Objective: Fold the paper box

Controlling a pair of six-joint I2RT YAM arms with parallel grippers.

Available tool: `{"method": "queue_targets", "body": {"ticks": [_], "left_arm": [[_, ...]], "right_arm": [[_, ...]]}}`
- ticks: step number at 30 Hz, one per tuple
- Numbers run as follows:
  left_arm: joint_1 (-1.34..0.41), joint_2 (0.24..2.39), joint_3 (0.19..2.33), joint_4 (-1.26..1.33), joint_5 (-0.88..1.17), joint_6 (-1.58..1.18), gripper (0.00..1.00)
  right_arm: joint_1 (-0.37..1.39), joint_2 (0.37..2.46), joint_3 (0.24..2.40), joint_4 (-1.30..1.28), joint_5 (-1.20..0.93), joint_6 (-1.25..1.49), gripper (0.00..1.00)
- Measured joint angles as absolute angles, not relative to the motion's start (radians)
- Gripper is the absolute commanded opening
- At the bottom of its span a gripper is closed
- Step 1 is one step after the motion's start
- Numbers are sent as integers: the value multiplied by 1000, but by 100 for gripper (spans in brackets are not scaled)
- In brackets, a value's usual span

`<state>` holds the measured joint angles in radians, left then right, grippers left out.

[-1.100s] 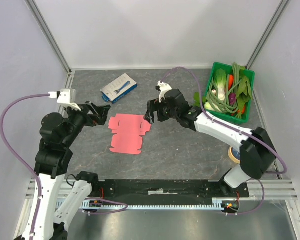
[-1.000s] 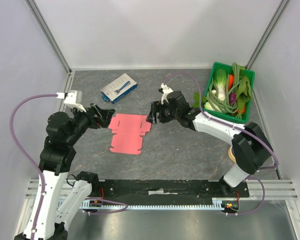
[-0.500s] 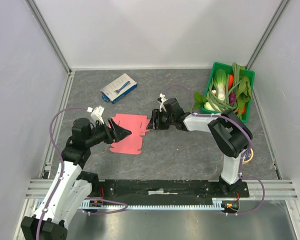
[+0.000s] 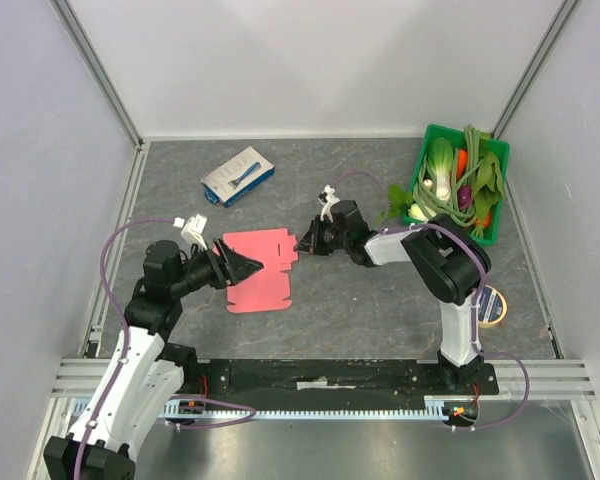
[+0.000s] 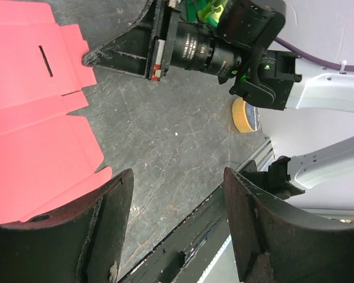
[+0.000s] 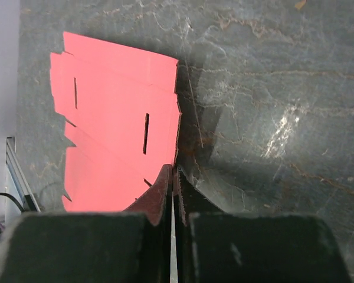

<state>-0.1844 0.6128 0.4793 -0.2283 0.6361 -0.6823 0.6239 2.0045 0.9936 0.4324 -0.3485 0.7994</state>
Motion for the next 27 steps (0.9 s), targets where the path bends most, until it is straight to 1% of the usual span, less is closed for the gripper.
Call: {"method": "queue_targets", "body": {"ticks": [3,6,9,10,13,19,27], "left_arm": [[-184,641,479,-229,609,-707,70],[-175,703,485,-229,585,-735,72],[-163,767,493,-220,553,-756,79],[-161,773,492,-212,542,-765,84],[-156,763,475,-128,510,-802,87],[-152,785,371,80,507,-855,88],[-152,745,269,161,507,-870,85]], "right_arm": [[609,2000,981,475,-366,782,0],[591,1947,945,448,-370,730,0],[561,1820,861,432,-397,691,0],[550,1781,835,434,-408,686,0],[503,1671,752,461,-473,689,0],[414,1554,634,502,-587,728,0],[337,1462,537,604,-735,833,0]]}}
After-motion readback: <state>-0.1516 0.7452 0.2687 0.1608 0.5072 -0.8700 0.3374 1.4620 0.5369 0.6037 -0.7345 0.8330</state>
